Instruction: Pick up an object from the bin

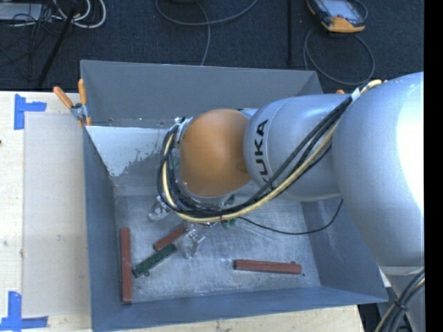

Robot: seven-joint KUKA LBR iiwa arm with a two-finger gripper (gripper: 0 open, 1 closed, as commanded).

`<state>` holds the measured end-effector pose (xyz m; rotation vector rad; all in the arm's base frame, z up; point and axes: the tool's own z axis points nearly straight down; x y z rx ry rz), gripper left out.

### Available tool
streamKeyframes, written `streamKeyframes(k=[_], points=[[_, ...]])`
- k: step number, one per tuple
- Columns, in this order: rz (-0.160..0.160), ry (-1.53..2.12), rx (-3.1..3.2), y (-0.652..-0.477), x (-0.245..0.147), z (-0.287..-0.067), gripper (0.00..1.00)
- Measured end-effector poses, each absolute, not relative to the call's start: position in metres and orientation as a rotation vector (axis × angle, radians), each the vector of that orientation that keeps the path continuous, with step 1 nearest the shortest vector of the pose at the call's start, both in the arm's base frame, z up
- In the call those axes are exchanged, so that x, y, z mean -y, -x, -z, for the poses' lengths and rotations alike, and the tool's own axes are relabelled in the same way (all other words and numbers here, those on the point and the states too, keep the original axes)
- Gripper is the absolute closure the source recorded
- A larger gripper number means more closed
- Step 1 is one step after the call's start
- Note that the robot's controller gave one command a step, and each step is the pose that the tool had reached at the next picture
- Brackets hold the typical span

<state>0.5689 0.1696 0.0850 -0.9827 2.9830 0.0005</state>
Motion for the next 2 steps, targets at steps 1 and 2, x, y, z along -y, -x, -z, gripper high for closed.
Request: streamKeyframes(k=[1, 2], points=[[-0.004, 0.935, -2.984, -0.5731, -0.1759, -0.0767, 1.00], [-0.004, 0.934, -2.984, -0.5731, -0.1759, -0.0767, 1.00]])
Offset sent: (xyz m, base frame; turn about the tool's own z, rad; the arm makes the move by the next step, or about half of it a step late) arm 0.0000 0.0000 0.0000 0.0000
